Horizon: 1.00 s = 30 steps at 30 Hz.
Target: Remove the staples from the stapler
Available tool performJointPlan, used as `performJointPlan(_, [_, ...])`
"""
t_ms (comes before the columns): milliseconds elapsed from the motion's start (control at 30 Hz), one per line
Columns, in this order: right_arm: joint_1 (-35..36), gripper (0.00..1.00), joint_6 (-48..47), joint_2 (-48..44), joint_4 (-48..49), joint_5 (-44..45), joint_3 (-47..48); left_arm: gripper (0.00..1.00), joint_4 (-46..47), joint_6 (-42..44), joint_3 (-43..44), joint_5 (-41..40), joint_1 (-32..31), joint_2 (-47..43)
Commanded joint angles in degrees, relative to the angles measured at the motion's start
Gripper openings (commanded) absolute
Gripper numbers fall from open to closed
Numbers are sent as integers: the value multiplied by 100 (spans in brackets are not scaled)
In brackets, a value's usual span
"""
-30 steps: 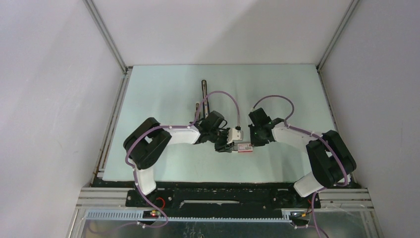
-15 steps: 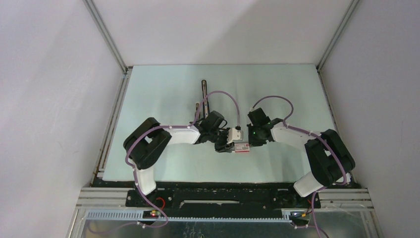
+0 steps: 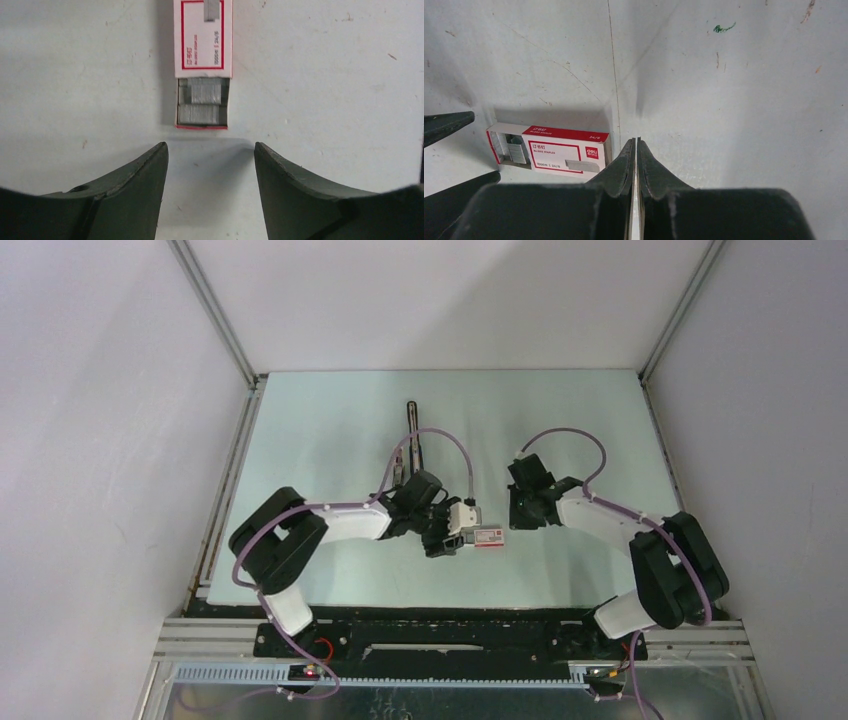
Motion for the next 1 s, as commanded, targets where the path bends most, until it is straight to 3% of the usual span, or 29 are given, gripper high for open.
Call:
performJointPlan(0, [-79,10,73,-303,-19,122,-21,69,9,-313,-335,-270,-47,-648])
performJointPlan(167, [-199,10,96,-532,23,74,-171,73,1145,-1211,-977,-1071,-49,-1615])
performJointPlan(333, [-314,10,103,-706,130,-76,-332,85,2159,-2754,-1527,-2640,-1,-2510])
performJointPlan(467, [-340,10,112,-719,209,-166,-405,95,1198,-3956,-1105,-3753,224,-2846])
performJointPlan(600, [-331,10,153,-740,253,-233,-432,100,146,-4559,-672,-4788,513,-3170])
performJointPlan(767, [-322,10,154,-753,258,-259,-442,100,558,-4951,-1303,-5910,667,-4140])
performJointPlan(833, [-322,10,149,-739,266,-264,-442,100,796,-5443,-1670,-5913,923,-4464])
performJointPlan(900, [-322,10,162,-725,279,-280,-442,100,939,-5933,-1900,-5300,1317,-4581])
performJointPlan(967, [-301,10,178,-708,291,-303,-442,92,803,-6175,-1862,-4903,1527,-4445])
